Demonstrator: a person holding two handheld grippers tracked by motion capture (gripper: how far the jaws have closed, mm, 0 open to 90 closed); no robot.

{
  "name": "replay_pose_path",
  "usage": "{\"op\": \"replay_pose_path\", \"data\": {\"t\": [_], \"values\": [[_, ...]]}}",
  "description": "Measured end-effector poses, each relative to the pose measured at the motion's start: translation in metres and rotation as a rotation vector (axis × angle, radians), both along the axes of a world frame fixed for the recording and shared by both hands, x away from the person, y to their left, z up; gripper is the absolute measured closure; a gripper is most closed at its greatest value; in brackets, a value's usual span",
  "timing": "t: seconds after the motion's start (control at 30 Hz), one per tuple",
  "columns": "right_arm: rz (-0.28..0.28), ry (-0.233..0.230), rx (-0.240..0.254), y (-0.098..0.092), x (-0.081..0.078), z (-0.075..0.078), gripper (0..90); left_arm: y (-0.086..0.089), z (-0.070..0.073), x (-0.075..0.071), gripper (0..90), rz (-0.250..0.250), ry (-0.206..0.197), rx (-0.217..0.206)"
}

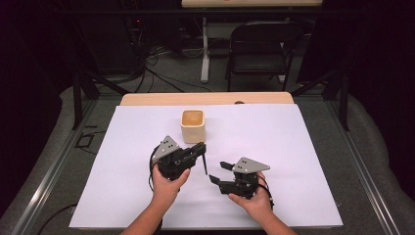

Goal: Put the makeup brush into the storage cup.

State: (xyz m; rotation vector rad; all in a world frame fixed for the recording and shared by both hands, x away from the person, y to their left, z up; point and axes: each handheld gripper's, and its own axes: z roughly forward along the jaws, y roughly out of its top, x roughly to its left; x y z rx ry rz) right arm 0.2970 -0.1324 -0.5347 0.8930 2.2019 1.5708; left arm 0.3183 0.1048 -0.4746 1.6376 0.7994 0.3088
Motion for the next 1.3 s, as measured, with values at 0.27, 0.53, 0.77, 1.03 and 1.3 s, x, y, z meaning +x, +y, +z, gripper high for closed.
{"op": "replay_pose_path", "data": {"t": [0.27,0.53,0.77,1.03,1.3], "values": [[-0.017,0.009,0.007,-0.007,-0.001,-0.001,36.9,-0.004,-0.003,0.002,83.3,0.002,-0.032,0.036],[-0.015,0.006,0.001,-0.006,-0.001,-0.001,37.1,0.001,-0.002,0.004,83.2,0.034,-0.063,0.073],[-0.012,0.011,0.008,-0.006,0.0,-0.001,37.1,0.008,0.0,0.007,83.3,0.071,-0.089,0.084],[-0.011,0.024,0.019,-0.006,0.001,-0.002,36.8,0.016,0.008,0.011,83.2,0.084,-0.116,0.092],[-0.011,0.018,0.023,-0.005,0.002,-0.002,33.6,0.023,0.017,0.018,83.3,0.1,-0.119,0.081]]}}
